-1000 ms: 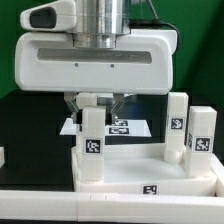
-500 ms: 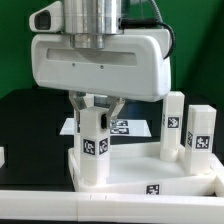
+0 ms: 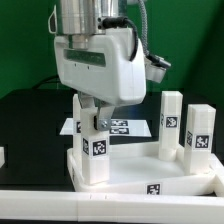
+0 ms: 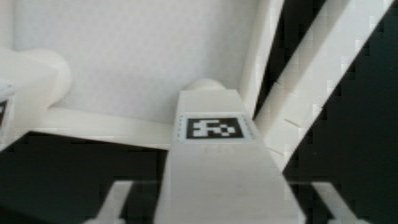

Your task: Assemble desk

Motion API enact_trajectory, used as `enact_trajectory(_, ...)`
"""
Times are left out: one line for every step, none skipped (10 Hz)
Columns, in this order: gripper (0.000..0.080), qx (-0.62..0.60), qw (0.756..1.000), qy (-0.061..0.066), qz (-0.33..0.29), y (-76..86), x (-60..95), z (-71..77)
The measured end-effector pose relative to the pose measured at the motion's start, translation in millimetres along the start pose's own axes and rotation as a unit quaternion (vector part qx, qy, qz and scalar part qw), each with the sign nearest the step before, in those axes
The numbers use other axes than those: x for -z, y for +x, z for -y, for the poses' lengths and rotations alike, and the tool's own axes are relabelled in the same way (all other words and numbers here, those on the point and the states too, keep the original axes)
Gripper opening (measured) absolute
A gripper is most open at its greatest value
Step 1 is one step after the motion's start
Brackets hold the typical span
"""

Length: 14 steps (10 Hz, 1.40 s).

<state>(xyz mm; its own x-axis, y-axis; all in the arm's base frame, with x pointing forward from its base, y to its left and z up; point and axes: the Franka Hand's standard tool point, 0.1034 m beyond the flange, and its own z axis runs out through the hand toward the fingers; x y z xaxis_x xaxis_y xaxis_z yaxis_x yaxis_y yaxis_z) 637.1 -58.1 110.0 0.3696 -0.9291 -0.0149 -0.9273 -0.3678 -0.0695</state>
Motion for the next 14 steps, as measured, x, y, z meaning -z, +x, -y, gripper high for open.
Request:
enact_trajectory(0.029,-0.012,1.0,0.0,0.0,-0.2,0.0,0.2)
enact_trajectory(0.029,-0.029,1.0,0.0,0.0,-0.2,0.0,0.3)
enact_trajectory(0.029,-0.017,1.0,0.0,0.0,-0.2,-0.1,0.2)
enact_trajectory(0.0447,-0.001,1.0,0.0,0.0,-0.1,-0.1,0.2)
enact_trajectory(0.0575,0.013,1.0,0.0,0.0,0.8,-0.1,-0.3)
enact_trajectory(0.0575,0.036,0.999,-0.002,0.0,-0.5,-0.3,-0.4)
enact_trajectory(0.0634,0.086,0.996,-0.004,-0.002,-2.2,-0.4,0.5)
enact_trajectory(0.0645,0.141,0.99,-0.005,-0.002,-3.1,-0.5,0.8)
enact_trajectory(0.0645,0.187,0.982,-0.005,-0.002,-4.2,-0.7,1.3)
enact_trajectory(0.0649,0.244,0.97,-0.005,-0.002,-4.0,-0.8,1.1)
enact_trajectory(0.0649,0.302,0.953,-0.005,-0.001,-2.2,-0.8,0.1)
enact_trajectory(0.0649,0.325,0.946,-0.005,-0.001,-1.7,-0.8,-0.1)
enact_trajectory(0.0649,0.379,0.925,-0.006,-0.001,-1.0,-0.8,-0.5)
enact_trajectory(0.0649,0.428,0.904,-0.006,-0.001,-1.7,-0.9,0.0)
